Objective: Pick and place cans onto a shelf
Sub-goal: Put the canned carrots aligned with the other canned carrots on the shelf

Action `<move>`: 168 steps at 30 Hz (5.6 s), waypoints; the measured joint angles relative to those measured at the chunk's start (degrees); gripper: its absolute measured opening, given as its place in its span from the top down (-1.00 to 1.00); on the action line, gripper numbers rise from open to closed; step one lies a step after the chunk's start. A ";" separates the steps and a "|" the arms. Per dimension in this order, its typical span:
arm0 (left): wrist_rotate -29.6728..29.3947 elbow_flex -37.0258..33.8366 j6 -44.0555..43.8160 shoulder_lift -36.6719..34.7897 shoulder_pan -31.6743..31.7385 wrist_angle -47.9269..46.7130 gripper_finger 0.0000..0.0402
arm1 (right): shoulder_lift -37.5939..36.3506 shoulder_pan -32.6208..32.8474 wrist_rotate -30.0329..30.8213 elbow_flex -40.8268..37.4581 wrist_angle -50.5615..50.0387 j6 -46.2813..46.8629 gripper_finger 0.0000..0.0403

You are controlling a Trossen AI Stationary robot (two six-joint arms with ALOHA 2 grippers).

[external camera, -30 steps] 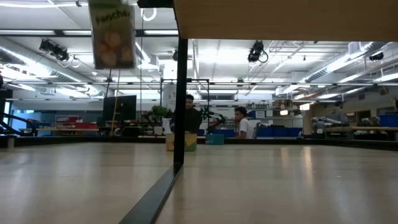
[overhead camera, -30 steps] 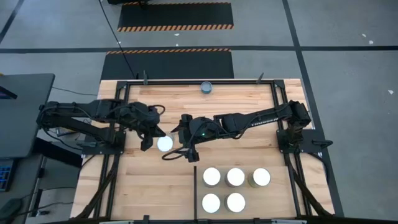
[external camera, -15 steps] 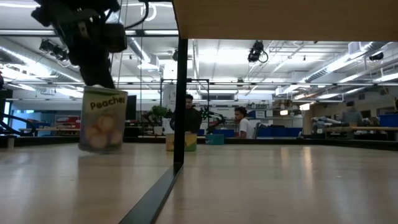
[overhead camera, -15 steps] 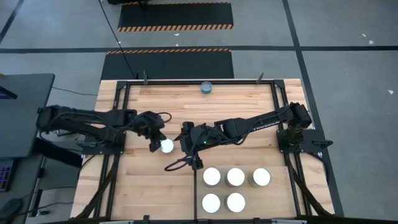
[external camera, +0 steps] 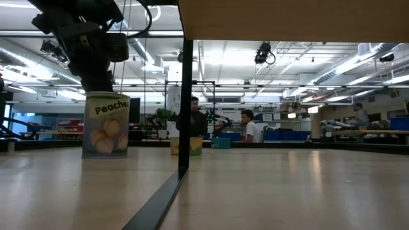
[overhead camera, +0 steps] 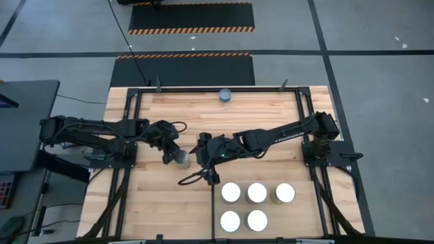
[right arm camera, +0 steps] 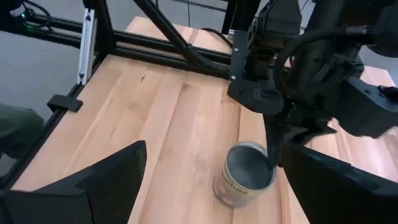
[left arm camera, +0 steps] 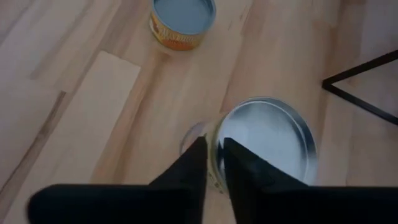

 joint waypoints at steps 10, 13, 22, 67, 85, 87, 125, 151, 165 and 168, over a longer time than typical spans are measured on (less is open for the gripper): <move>-3.78 0.45 3.08 0.04 -3.29 -0.78 0.29 | 2.54 -0.42 1.10 -0.24 1.70 0.04 -0.86; -6.99 0.26 3.15 0.07 -4.71 -0.91 0.38 | 3.07 -0.53 1.92 -0.19 2.74 0.03 -0.86; -14.81 0.26 0.96 0.04 -8.16 1.05 0.58 | 3.33 -0.69 2.05 -0.24 4.66 0.04 -0.86; -44.44 -11.98 -18.04 -3.36 -30.61 19.39 0.42 | 3.33 -1.60 2.64 -0.20 4.61 2.10 -0.86; -49.26 -12.00 -23.62 -3.19 -35.14 16.35 0.42 | 3.32 -1.77 2.62 -0.20 4.28 2.06 -0.86; -49.48 -11.98 -24.38 -2.50 -34.79 16.26 0.42 | 3.33 -1.77 2.62 -0.20 4.31 2.06 -0.86; -50.08 -11.91 -16.02 -16.58 -32.15 19.71 1.00 | 3.31 -2.83 6.57 -0.18 3.22 -1.00 -0.86; -49.90 -11.87 -14.99 -20.65 -32.20 22.67 1.00 | 3.24 -9.20 -5.82 -11.04 20.39 0.02 -0.98; -50.99 -11.80 -13.66 -20.03 -32.20 28.34 1.00 | 3.26 -9.31 -5.23 -13.49 26.65 -1.93 -0.98; -51.21 -11.80 -12.03 -18.16 -32.04 32.26 1.00 | 3.26 -9.31 -6.67 -13.49 27.45 -2.75 -0.98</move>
